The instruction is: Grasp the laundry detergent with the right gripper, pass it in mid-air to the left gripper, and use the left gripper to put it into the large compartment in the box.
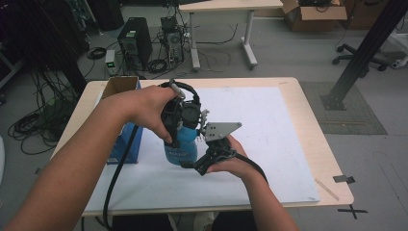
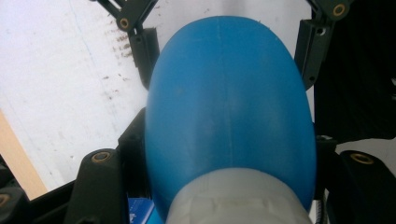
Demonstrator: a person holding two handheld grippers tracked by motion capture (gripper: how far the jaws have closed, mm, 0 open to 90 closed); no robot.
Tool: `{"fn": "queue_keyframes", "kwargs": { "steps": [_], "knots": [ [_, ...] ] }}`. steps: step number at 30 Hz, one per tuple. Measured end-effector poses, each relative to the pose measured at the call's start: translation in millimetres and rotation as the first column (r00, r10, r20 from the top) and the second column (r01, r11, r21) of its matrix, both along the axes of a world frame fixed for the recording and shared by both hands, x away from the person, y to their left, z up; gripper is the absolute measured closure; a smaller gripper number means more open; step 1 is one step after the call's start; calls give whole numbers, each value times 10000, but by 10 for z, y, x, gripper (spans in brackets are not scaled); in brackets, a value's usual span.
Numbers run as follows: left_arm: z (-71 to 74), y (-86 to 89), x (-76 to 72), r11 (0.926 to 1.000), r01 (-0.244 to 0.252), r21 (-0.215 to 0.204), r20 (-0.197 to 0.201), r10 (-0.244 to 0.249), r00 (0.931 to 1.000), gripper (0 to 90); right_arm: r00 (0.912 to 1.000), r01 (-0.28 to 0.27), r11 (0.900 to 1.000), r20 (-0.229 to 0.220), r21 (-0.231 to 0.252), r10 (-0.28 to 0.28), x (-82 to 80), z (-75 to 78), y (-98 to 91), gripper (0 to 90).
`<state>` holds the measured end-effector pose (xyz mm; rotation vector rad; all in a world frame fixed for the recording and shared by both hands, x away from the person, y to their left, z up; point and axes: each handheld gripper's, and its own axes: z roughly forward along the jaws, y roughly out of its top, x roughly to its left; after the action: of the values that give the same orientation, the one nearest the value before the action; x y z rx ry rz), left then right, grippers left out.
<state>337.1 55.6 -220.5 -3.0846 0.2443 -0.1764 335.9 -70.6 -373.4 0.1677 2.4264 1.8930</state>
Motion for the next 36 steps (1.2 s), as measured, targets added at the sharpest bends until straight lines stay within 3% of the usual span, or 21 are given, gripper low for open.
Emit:
{"fn": "queue_keyframes", "kwargs": {
  "steps": [5, 16, 22, 25, 27, 29, 30, 31, 33, 36],
  "knots": [
    [21, 22, 4, 10000, -74, -25, -60, 73, 10000, 382, 9999, 154, 9998, -67, -83, -154, 6, 13, -89, 1],
    [60, 34, 10, 9966, -825, 11, 86, 824, 9966, 382, 9968, 791, 9963, -37, -343, -793, 54, 152, -482, 1],
    [77, 32, 0, 9854, -1682, -263, 218, 1688, 9854, 380, 9916, 1294, 9897, 13, -614, -1296, 73, 210, -741, 1],
    [98, 9, -4, 9687, -2424, -536, 318, 2443, 9692, 381, 9886, 1501, 9853, 28, -818, -1503, 85, 241, -863, 2],
    [119, -6, -2, 9502, -3008, -820, 452, 3050, 9513, 380, 9869, 1603, 9820, -17, -994, -1613, 102, 263, -935, 1],
    [141, -14, -2, 9370, -3343, -1012, 584, 3410, 9382, 380, 9852, 1694, 9782, -61, -1205, -1714, 128, 283, -999, 2],
    [141, -14, -2, 9370, -3343, -1012, 584, 3410, 9382, 380, 9846, 1722, 9757, -77, -1353, -1749, 145, 290, -1026, 2],
    [165, -3, 13, 9209, -3693, -1244, 548, 3780, 9242, 380, 9834, 1775, 9721, -105, -1533, -1812, 159, 296, -1048, 2],
    [191, 5, 29, 9043, -4056, -1333, 507, 4150, 9084, 380, 9812, 1857, 9646, -167, -1873, -1922, 192, 310, -1085, 3],
    [230, 19, 61, 8624, -4802, -1603, 362, 4913, 8702, 381, 9809, 1845, 9529, -160, -2407, -1939, 238, 351, -1128, 4]
  ]
}}
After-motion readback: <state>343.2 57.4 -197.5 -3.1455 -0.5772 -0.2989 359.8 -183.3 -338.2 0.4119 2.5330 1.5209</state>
